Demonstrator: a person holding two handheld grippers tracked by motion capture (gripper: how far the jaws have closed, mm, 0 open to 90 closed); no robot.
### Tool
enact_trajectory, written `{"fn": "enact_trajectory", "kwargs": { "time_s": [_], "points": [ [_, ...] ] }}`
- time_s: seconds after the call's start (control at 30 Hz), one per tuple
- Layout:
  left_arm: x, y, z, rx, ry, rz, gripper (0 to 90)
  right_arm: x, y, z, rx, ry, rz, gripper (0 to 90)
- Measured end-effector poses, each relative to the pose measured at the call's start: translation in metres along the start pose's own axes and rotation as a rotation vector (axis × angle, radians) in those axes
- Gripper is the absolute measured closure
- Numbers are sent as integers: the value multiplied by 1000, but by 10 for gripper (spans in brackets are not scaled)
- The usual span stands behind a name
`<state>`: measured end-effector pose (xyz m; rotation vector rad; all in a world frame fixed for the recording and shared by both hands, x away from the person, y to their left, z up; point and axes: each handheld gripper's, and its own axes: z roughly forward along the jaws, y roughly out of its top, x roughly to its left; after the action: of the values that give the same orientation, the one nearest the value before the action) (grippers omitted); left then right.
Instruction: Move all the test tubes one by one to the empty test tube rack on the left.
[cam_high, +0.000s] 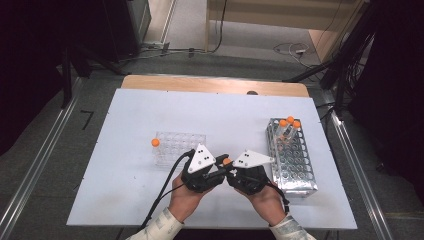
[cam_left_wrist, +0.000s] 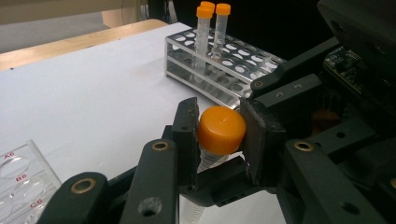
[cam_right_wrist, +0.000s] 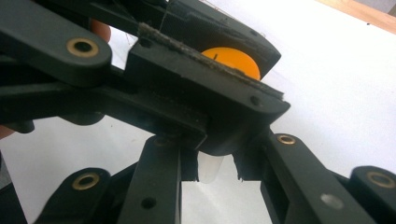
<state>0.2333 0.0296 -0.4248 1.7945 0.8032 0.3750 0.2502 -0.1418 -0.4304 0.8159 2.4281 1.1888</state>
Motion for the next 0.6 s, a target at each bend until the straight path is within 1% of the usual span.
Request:
{"fn": "enact_trajectory", "kwargs": {
  "time_s": [0.13, 0.23, 0.27, 0.3, 0.37, 0.43, 0.47, 0.53, 0.6],
  "points": [
    [-1, 0, 0, 0, 10, 3, 698, 0, 0, 0, 1, 6, 4, 717],
    [-1, 1, -1, 1, 8, 1, 701, 0, 0, 0, 0, 7, 4, 710],
    [0, 2, -1, -3, 7, -2, 703, 0, 0, 0, -3, 8, 4, 679],
    [0, 2, -2, -6, 7, -5, 703, -1, 0, 0, -4, 14, 9, 612],
    [1, 5, -4, -12, 12, 2, 704, -2, 0, 0, 5, 30, 11, 515],
    [2, 8, -6, -19, 14, -1, 704, -3, 0, 1, 5, 29, 7, 411],
    [3, 9, -8, -22, 17, -3, 704, -3, 0, 1, 5, 28, 12, 363],
    [5, 11, -10, -32, 18, -9, 704, -5, 0, 0, 6, 21, 25, 292],
    [7, 14, -14, -43, 23, -15, 704, -6, 0, -1, 11, 23, 43, 249]
  ]
}}
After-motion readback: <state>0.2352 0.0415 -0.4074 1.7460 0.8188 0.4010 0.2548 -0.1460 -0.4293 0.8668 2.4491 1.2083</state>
